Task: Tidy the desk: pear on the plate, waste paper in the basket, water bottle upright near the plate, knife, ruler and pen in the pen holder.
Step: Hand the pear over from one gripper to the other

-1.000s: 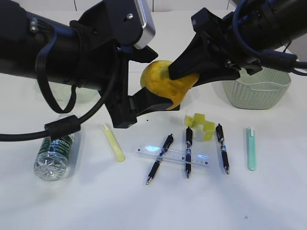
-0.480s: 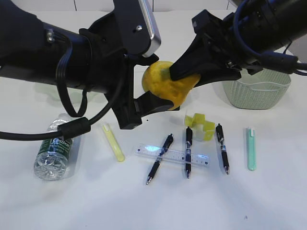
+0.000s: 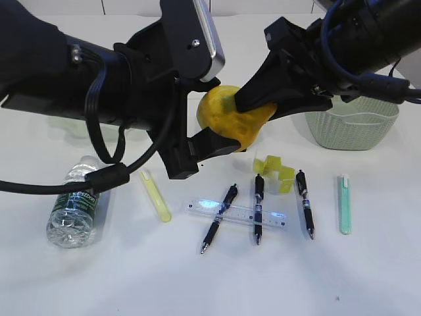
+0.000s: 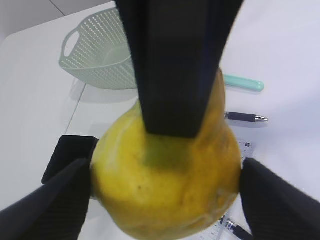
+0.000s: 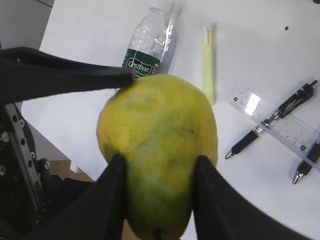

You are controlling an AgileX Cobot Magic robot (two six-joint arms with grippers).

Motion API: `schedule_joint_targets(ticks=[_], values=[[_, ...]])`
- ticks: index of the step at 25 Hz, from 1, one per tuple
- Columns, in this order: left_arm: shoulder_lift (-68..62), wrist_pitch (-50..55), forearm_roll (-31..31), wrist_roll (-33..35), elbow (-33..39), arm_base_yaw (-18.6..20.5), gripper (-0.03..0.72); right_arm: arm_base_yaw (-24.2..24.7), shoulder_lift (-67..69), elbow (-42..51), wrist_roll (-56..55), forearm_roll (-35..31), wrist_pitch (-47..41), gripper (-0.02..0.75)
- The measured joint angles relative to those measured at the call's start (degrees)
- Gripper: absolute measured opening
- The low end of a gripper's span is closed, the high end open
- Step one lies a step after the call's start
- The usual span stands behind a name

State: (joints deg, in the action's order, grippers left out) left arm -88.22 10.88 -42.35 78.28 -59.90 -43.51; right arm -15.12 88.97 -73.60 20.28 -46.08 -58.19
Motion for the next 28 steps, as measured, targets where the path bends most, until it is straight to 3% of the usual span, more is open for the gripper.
schedule_joint_targets(ticks=[28], values=[[-0.3,2.2,0.8,0.2,-2.5,0.0,0.688,0.0,0.0,-0.5,1.3,-0.1,-0.8,0.253]])
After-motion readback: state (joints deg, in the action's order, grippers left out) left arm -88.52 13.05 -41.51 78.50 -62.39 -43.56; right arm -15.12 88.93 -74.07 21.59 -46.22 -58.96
